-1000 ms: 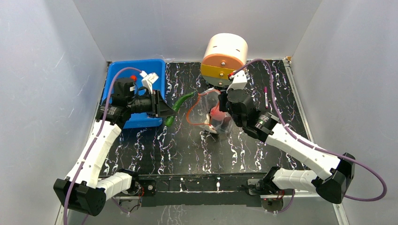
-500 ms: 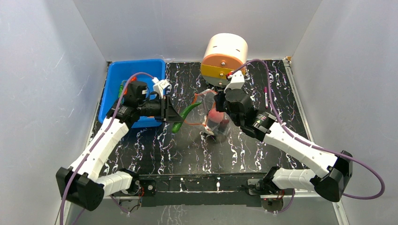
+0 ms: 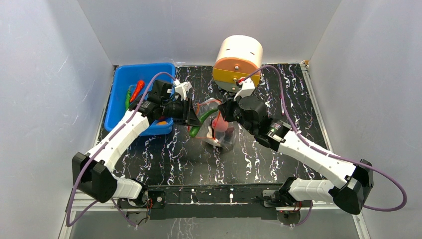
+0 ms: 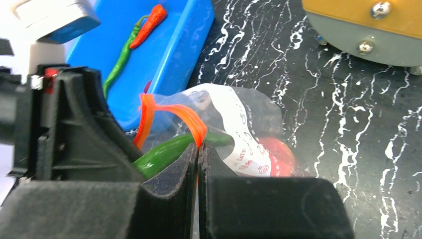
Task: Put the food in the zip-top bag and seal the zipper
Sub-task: Place the fake vegetable in the zipper food storage bag.
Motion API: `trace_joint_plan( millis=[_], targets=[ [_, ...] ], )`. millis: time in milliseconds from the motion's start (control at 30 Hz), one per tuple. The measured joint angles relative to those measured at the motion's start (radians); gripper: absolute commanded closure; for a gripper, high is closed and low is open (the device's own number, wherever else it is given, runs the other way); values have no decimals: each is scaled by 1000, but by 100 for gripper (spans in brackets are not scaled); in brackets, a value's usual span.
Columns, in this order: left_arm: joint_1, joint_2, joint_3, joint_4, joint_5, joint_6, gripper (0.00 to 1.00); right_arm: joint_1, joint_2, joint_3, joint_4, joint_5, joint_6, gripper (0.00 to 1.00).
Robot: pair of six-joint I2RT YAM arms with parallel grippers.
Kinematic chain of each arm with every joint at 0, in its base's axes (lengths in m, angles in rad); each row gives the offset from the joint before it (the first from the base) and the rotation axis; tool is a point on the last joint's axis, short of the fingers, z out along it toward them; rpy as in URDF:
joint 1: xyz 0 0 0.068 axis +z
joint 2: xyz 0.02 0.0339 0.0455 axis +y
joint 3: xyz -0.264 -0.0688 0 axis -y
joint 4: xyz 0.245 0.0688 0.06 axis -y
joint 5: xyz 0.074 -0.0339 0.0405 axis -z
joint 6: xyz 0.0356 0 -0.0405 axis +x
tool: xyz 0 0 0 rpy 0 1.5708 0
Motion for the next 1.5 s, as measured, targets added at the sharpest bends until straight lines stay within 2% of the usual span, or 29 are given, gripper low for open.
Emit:
trace_joint_plan(
  millis=[567, 867, 1067, 1300, 1500],
  targets=[
    [-20, 136, 43, 57, -104, -60, 89, 0, -2, -63, 89, -141, 72, 100],
    [-28, 152, 40, 97, -146, -117, 88, 0, -6, -84, 116, -163, 104, 100],
    [-29, 153, 12, 145, -153, -156, 74, 0, -7, -95, 121, -152, 123, 100],
    [-33, 150, -13, 198, -112, -175, 45, 0, -17, -95, 119, -110, 131, 100],
    [-33, 109, -19, 208, -94, -179, 41, 0, -18, -95, 104, -82, 126, 100]
  ],
)
